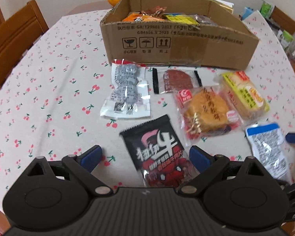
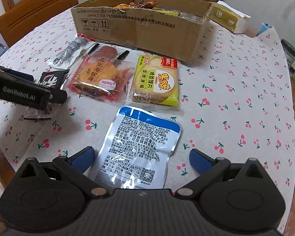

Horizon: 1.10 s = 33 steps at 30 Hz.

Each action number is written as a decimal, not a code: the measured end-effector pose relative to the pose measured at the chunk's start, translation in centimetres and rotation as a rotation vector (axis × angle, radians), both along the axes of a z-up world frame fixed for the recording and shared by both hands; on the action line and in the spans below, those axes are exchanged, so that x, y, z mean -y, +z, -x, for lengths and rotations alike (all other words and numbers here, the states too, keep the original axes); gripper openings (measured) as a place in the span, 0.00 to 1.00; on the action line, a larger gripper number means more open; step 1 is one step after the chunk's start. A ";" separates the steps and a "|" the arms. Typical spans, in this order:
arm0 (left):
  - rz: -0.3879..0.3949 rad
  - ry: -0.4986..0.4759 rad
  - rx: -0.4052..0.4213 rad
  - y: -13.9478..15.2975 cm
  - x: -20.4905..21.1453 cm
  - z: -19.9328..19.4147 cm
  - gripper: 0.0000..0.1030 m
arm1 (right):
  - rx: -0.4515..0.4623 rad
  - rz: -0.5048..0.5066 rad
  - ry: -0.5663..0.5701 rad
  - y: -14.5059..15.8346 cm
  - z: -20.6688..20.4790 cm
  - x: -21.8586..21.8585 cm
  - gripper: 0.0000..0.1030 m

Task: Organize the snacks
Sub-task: 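Close left tool on black jerky pack while right tool closes on white-blue packet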

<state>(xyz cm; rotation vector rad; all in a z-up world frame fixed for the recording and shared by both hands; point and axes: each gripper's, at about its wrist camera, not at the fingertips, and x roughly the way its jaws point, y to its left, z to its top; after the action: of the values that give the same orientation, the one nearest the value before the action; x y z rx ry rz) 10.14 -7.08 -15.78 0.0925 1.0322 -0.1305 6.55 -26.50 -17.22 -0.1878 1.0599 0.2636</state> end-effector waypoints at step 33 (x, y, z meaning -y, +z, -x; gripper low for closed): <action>0.038 -0.277 0.042 0.9 -1.2 0.9 0.44 | -0.008 0.008 -0.221 0.2 1.6 -2.1 0.99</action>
<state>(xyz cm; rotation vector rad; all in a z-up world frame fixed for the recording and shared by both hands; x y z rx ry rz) 9.28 -5.86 -14.84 0.2026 0.9703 -0.3981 4.93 -24.42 -17.00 -0.0757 1.0798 0.0609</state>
